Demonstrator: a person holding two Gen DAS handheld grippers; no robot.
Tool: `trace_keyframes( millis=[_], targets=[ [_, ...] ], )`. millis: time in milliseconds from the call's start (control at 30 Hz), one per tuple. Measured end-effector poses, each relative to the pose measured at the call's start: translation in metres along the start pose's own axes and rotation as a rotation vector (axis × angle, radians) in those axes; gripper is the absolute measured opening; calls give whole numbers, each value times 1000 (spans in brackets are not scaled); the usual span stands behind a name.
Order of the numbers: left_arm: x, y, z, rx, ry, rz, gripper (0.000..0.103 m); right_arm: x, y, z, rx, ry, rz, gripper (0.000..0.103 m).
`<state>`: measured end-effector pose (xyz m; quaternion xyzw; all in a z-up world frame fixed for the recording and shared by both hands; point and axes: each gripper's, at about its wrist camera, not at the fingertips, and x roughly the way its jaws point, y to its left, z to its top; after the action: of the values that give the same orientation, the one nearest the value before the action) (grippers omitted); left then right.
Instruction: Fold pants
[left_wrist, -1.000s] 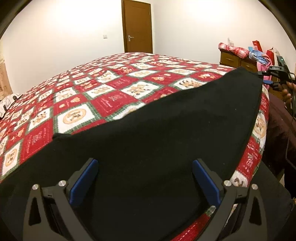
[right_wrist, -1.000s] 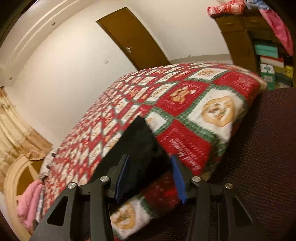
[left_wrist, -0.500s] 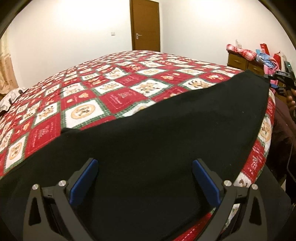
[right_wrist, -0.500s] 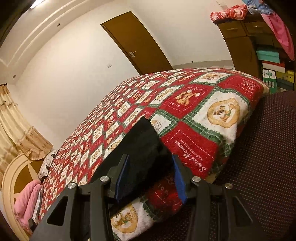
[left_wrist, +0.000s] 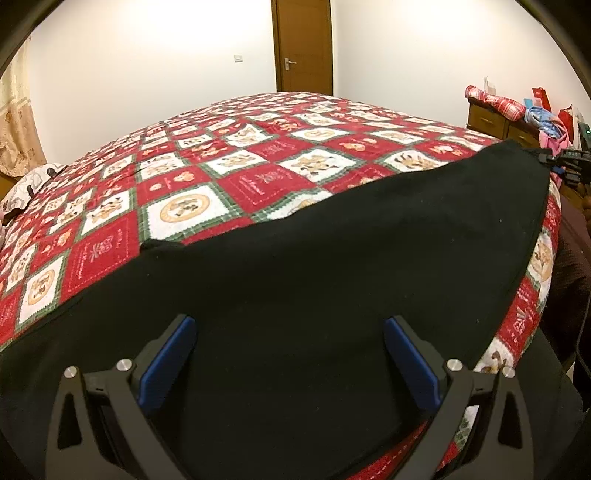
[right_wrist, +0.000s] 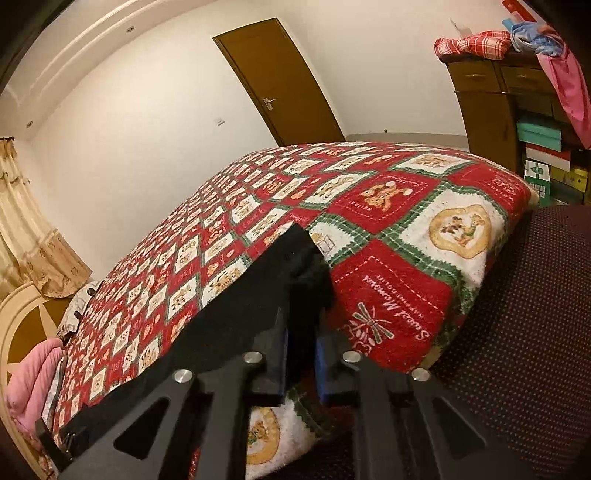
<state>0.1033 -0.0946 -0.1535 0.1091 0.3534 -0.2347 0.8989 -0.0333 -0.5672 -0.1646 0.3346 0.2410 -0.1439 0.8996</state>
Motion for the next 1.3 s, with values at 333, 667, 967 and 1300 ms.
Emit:
trace_keyframes(
  millis=[333, 667, 967, 1300],
  targets=[
    [-2, 1, -1, -8, 2, -12, 103, -12, 27, 1, -86, -39, -1, 10],
    [-11, 10, -10, -44, -17, -2, 103, -41, 39, 17, -113, -129, -142, 54],
    [-16, 5, -26, -29, -35, 14, 103, 62, 169, -17, -391, 190, 56, 54],
    [-28, 5, -28, -35, -52, -22, 103, 57, 162, -63, -522, 214, 45, 54]
  ],
)
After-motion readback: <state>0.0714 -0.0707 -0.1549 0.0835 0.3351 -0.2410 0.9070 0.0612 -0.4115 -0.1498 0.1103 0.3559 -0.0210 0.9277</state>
